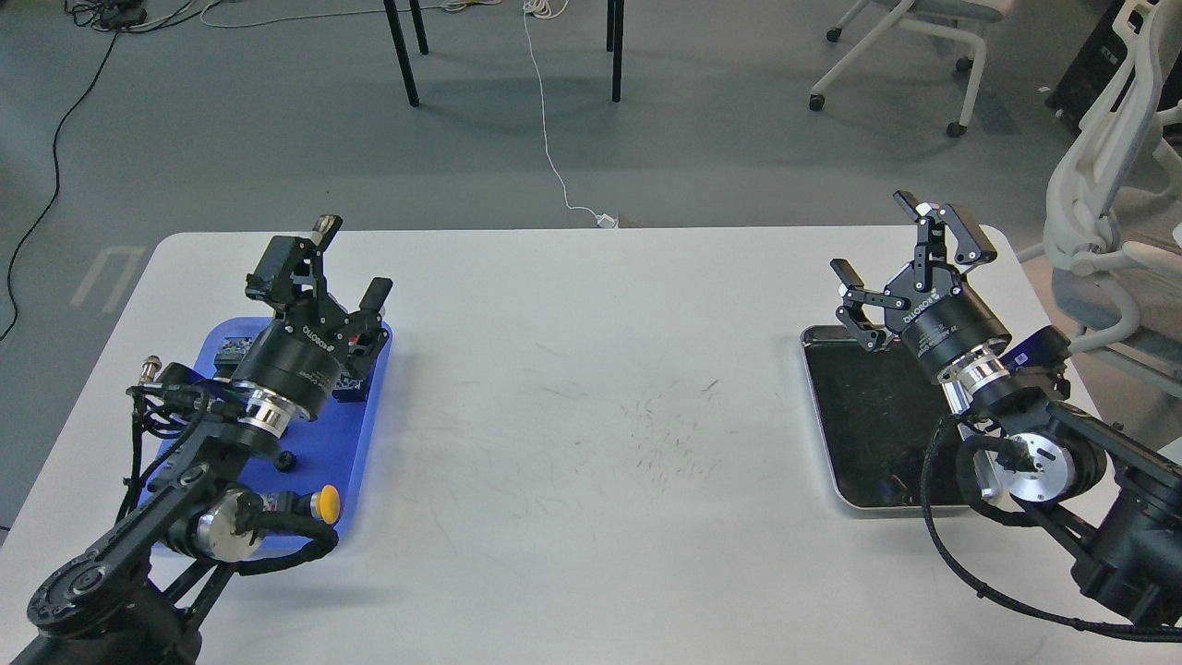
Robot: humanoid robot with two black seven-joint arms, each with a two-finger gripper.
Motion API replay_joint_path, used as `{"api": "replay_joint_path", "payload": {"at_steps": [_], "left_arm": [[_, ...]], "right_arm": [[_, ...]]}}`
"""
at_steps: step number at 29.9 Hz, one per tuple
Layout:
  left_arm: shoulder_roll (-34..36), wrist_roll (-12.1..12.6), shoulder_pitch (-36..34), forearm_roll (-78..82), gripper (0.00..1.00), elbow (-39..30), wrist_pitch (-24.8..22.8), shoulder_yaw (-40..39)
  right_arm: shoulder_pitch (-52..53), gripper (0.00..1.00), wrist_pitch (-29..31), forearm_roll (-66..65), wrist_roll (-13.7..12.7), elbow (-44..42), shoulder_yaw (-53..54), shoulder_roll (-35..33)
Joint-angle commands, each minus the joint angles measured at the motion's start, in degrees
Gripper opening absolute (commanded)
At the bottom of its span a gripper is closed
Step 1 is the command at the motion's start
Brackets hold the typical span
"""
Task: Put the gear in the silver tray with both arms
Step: 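Move the left gripper down toward the parts in the blue tray, then grasp a small black gear in the blue tray with the left gripper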
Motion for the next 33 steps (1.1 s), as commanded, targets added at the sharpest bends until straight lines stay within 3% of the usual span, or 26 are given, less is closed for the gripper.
{"api": "replay_joint_path", "payload": {"at_steps": [1,10,16,20,24,26,28,33], "left_arm": [[0.1,0.24,0.0,0.0,0.98,-0.17,0.01,0.09],[0.89,0.5,-0.88,-0.17,0.98,0.71,0.28,0.18],[5.28,0.42,-1.05,0.7,0.98,0.53,-0.43,1.23],[7.82,0.07,-1.14,2.63,0.98,-0.17,-4.19,3.08],[13.79,-1.25,-3.24,19.63,0.98,-2.19,-9.29,4.92],[17.83,-5.1,-4.91,32.46,0.98,-3.77,-12.54,6.24],[23.1,-5.17,-7.1,44.06,0.98,-5.0,-14.66,7.99],[34.18,-5.17,-15.01,67.29,0.93,-6.24,-14.75,18.08]], "right_arm": [[0.09,0.99,0.0,0.0,0.0,0.05,0.0,0.15],[0.09,0.99,0.0,0.0,0.0,0.4,-0.08,-0.02],[0.18,0.99,0.09,0.0,0.0,0.4,-0.09,-0.11],[0.18,0.99,0.09,0.0,0.0,0.4,-0.26,0.06],[0.27,0.99,0.09,0.0,0.0,0.4,-0.26,-0.38],[0.27,0.99,0.09,0.0,0.0,0.4,-0.35,-0.46],[0.36,0.99,0.09,0.0,0.0,0.49,-0.35,-0.46],[0.53,0.99,0.09,0.0,0.0,0.49,-0.35,-0.46]]}}
